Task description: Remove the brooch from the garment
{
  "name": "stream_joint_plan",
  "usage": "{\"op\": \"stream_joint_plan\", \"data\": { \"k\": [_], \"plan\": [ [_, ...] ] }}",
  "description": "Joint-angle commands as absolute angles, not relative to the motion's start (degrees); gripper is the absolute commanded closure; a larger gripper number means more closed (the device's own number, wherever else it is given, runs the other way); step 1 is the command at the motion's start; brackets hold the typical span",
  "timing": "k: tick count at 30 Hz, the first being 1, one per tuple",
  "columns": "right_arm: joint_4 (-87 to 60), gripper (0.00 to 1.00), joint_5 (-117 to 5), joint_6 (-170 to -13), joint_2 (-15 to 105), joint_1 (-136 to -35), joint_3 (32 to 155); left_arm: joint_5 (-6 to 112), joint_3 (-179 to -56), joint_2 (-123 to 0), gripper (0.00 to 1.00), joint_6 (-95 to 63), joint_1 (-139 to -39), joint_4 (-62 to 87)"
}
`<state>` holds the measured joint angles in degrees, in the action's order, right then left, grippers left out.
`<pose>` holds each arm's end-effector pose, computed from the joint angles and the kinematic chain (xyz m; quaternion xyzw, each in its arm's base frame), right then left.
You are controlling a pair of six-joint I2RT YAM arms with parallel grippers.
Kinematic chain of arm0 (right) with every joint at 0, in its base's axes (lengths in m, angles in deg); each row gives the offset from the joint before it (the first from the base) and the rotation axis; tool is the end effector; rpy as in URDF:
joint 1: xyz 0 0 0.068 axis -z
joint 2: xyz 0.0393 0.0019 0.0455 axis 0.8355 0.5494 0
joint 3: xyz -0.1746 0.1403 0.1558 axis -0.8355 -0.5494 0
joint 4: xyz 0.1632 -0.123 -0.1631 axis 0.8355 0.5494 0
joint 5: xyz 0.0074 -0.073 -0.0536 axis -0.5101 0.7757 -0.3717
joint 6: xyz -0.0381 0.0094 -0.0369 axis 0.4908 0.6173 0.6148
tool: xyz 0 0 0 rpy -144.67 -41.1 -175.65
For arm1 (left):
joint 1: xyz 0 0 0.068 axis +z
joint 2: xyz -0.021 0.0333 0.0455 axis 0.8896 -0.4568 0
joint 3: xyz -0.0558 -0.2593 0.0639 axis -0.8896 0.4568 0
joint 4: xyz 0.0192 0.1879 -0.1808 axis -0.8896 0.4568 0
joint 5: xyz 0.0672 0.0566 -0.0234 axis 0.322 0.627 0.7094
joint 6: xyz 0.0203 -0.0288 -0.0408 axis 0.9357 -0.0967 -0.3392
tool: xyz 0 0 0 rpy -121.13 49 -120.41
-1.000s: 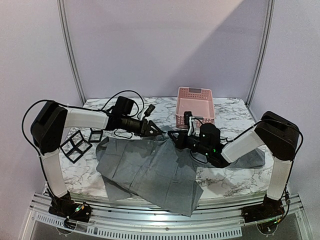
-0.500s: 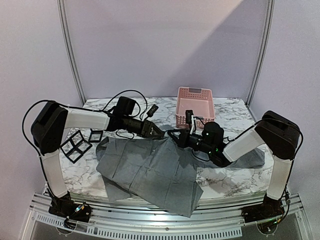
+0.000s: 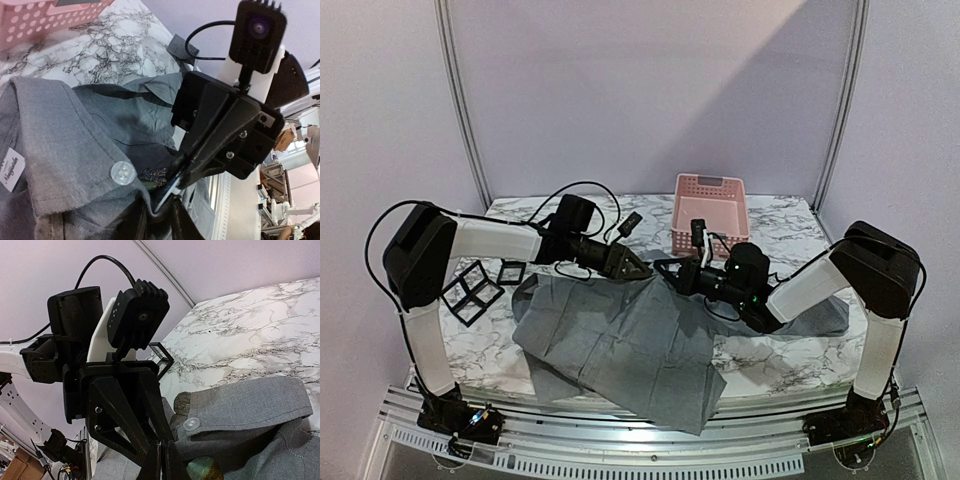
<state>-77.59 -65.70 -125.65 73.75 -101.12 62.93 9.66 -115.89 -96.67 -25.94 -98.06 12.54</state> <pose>0.2613 0.2709 0.1628 -0.1251 0.7044 0.5473 0.4344 0.3224 -0.2620 0.1884 0.2855 0.7813 -0.5314 0.1604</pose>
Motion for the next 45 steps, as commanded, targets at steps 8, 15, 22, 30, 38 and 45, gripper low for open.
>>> {"op": "stream_joint_plan", "data": {
  "k": [8, 15, 22, 30, 38, 45],
  "plan": [
    [-80.34, 1.0, -68.0, -126.41, 74.75, -100.61, 63.02, 7.09, -116.74, -98.76, 0.94, -26.92, -98.94, 11.08],
    [-80.87, 1.0, -69.33, -126.67, 75.2, -100.51, 63.33, 5.77, -116.5, -99.09, 0.9, -28.17, -99.12, 9.53],
    [-81.34, 1.0, -70.79, -126.68, 75.52, -100.45, 63.84, 4.19, -116.07, -99.12, 0.91, -29.93, -99.47, 6.89],
    [-80.86, 1.0, -71.26, -126.77, 76.04, -100.36, 64.29, 3.64, -115.51, -99.09, 1.0, -30.72, -99.56, 5.24],
    [-77.78, 0.88, -70.27, -125.92, 75.15, -100.36, 64.3, 4.91, -116.39, -98.73, 1.0, -27.59, -99.4, 9.13],
    [-75.55, 0.72, -69.7, -124.58, 72.91, -100.33, 63.51, 6.82, -117.08, -98.59, 1.0, -25.04, -99.38, 12.49]
  ]
}}
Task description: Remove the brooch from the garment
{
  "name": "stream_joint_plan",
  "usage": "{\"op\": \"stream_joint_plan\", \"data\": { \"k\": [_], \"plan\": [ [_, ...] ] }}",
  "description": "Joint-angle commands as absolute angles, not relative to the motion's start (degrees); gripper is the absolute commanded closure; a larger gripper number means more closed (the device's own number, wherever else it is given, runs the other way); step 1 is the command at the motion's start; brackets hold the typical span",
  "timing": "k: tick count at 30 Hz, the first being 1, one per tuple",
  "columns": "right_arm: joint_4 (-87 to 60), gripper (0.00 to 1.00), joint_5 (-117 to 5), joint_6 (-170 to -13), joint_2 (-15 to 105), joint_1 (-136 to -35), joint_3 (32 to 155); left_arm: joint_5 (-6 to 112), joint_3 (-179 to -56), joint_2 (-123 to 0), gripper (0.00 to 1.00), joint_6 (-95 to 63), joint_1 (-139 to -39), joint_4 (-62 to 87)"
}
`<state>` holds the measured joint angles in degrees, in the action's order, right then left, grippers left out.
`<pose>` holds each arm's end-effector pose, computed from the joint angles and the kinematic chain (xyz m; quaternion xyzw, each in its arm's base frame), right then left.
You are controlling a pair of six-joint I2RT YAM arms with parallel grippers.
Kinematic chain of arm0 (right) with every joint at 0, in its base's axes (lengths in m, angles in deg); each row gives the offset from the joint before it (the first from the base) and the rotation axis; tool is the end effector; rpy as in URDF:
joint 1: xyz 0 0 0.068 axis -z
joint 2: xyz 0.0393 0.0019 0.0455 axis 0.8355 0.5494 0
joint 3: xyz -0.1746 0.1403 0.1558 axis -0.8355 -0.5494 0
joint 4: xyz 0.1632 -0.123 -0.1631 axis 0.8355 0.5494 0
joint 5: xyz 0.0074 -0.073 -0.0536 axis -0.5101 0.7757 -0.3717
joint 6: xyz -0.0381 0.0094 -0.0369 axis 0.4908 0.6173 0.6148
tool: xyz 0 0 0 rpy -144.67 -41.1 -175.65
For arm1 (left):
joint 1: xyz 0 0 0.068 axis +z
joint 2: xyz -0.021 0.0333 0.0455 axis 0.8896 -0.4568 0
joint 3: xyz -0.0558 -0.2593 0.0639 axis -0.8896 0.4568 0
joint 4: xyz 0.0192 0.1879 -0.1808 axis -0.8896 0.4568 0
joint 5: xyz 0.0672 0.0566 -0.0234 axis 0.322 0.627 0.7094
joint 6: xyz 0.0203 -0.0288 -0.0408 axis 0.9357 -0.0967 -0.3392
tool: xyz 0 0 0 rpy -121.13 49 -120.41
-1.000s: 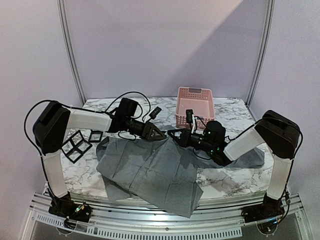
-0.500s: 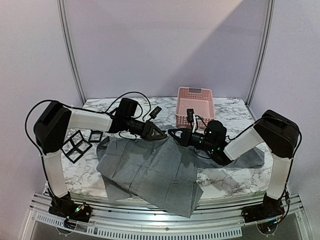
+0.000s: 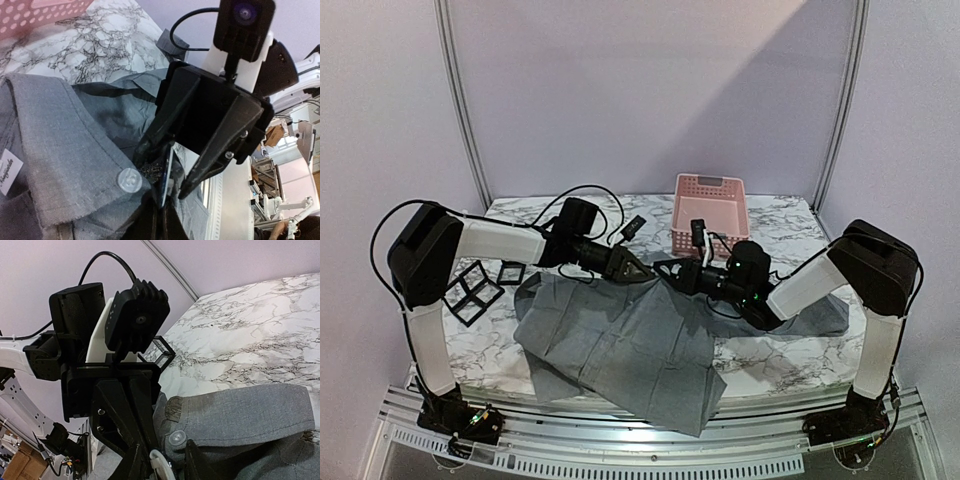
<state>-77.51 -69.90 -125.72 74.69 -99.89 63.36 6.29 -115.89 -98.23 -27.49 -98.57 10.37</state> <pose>0.2664 0.2680 0.1588 -0.1416 0.7044 0.5572 0.4162 0.3216 -0.2676 0.1815 0.2905 0.7685 -0.5531 0.1384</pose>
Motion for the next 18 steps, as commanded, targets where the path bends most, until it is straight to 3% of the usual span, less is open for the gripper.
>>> {"op": "stream_joint_plan", "data": {
  "k": [1, 8, 18],
  "plan": [
    [-75.64, 0.69, -69.59, -124.57, 72.58, -100.34, 63.05, 6.94, -117.13, -98.58, 1.0, -24.84, -99.38, 12.74],
    [-74.39, 0.51, -68.22, -123.49, 69.19, -99.94, 59.91, 7.39, -117.56, -98.46, 1.0, -23.85, -99.38, 14.05],
    [-70.25, 0.42, -70.97, -121.69, 66.83, -99.76, 57.71, 7.37, -117.62, -98.15, 1.0, -23.48, -99.38, 14.38]
  ]
}}
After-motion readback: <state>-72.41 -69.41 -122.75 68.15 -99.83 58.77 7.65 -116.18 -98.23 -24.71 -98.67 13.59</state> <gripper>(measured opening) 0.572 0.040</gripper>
